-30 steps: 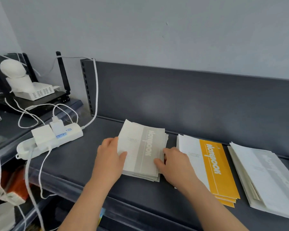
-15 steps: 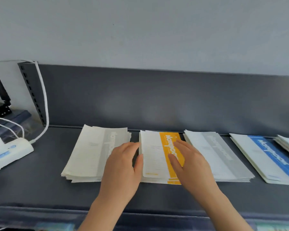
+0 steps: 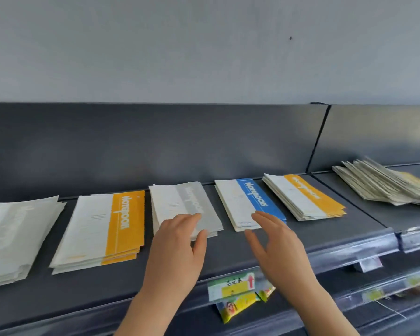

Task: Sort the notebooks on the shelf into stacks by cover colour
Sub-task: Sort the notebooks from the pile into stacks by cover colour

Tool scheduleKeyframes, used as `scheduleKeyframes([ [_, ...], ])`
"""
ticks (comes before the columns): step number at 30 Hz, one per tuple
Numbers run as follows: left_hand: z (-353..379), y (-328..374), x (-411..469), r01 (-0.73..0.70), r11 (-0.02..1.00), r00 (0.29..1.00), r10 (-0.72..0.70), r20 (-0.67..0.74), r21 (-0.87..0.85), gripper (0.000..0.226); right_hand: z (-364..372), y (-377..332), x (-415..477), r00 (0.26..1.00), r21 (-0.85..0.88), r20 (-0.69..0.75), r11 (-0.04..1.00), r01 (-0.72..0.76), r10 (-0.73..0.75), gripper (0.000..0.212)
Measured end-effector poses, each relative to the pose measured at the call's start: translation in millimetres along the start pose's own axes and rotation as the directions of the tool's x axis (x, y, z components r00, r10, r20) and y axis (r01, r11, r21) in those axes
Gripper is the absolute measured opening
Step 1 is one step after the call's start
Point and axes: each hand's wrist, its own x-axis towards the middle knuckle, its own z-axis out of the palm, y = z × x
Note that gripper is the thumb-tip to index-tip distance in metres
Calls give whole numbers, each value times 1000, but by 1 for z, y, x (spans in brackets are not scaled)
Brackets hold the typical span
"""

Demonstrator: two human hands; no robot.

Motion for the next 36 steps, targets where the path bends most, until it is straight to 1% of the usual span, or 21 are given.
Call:
scheduleKeyframes([
  [6, 73, 91, 0, -57, 993, 998, 61, 34, -102, 41, -60, 96, -14, 997, -41, -60, 998, -48, 46, 45],
  [12, 133, 151, 8, -120, 983, 989, 131, 74, -138, 41, -99, 172, -22, 985, -65, -97, 987, -146, 140, 46],
  [20, 207, 202, 52, -199, 957, 969, 225, 106, -210, 37, -133, 253, 2, 954, -82, -176, 962, -259, 242, 45],
  [24, 237, 226, 91, -246, 945, 960, 269, 82, -214, 34, -145, 285, 34, 941, -87, -206, 953, -290, 268, 44],
  [29, 267, 256, 139, -264, 931, 956, 287, 58, -253, 34, -161, 316, 76, 922, -65, -216, 937, -343, 322, 44],
  [33, 293, 277, 165, -307, 914, 936, 341, 90, -264, 35, -169, 347, 98, 903, -34, -261, 931, -363, 342, 41],
  [36, 317, 292, 175, -311, 910, 927, 354, 122, -274, 36, -175, 375, 109, 890, -3, -271, 925, -381, 366, 39],
])
